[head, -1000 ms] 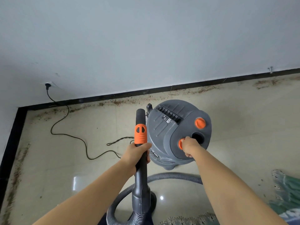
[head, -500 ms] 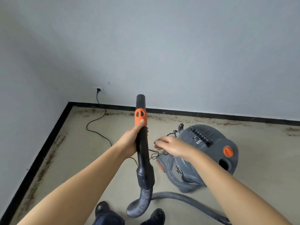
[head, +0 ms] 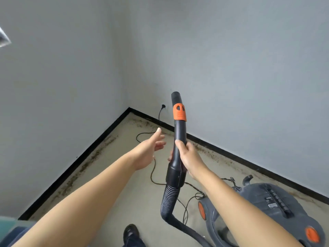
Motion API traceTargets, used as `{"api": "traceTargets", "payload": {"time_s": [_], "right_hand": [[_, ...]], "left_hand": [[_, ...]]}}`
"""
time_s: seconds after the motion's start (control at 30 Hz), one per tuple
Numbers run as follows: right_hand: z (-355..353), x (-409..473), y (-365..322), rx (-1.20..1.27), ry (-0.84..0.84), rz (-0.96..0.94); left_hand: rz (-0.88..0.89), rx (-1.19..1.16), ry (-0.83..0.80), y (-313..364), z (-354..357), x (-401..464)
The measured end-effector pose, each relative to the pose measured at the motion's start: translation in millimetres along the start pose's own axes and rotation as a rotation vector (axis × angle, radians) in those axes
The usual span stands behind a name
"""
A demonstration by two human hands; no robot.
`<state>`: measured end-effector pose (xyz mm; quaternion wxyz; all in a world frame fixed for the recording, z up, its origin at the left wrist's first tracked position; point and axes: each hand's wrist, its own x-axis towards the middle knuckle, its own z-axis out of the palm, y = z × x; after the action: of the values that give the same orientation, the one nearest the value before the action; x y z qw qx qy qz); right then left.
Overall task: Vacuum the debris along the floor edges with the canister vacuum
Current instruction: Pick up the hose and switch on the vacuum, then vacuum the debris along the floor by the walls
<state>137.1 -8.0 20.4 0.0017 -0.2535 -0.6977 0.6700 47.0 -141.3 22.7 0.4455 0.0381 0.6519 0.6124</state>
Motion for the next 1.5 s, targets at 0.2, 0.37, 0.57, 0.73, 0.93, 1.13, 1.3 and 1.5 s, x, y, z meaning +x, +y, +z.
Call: {"api": "traceTargets", "payload": {"time_s": [0.2,0.37,0.57,0.73,0.93,1.13,1.3,1.5], "right_hand": [[105,67,-59,0.040,-0.079,-0.075],[206,106,-78,0.070,-0.250,0.055],[301,124,-87,-0.149,-0.496,0.091],[350,134,-81,-0.279,-0.679,0.095],[389,190,-43,-0.343,-0.756,0.180],[417,277,88,-0.375,-0.700,0.361],[453,318,227,-0.412,-0.700,0.427],[501,339,364,-0.541,-0.785,0.392]], "left_hand": [[0.005,-0.019,-0.256,-67,-70,-34],[0.179,-0.057,0.321,-76,-110,-36],[0.175,-0.102,0.515,-84,-168,-40],[0.096,-0.191,0.592,-95,-197,-33],[0.061,-0.306,0.651,-118,-229,11],[0.007,-0.388,0.792,-210,-255,106],[-0.117,-0.444,0.799,-333,-288,165],[-0.124,-0.546,0.699,-459,-331,209]]}}
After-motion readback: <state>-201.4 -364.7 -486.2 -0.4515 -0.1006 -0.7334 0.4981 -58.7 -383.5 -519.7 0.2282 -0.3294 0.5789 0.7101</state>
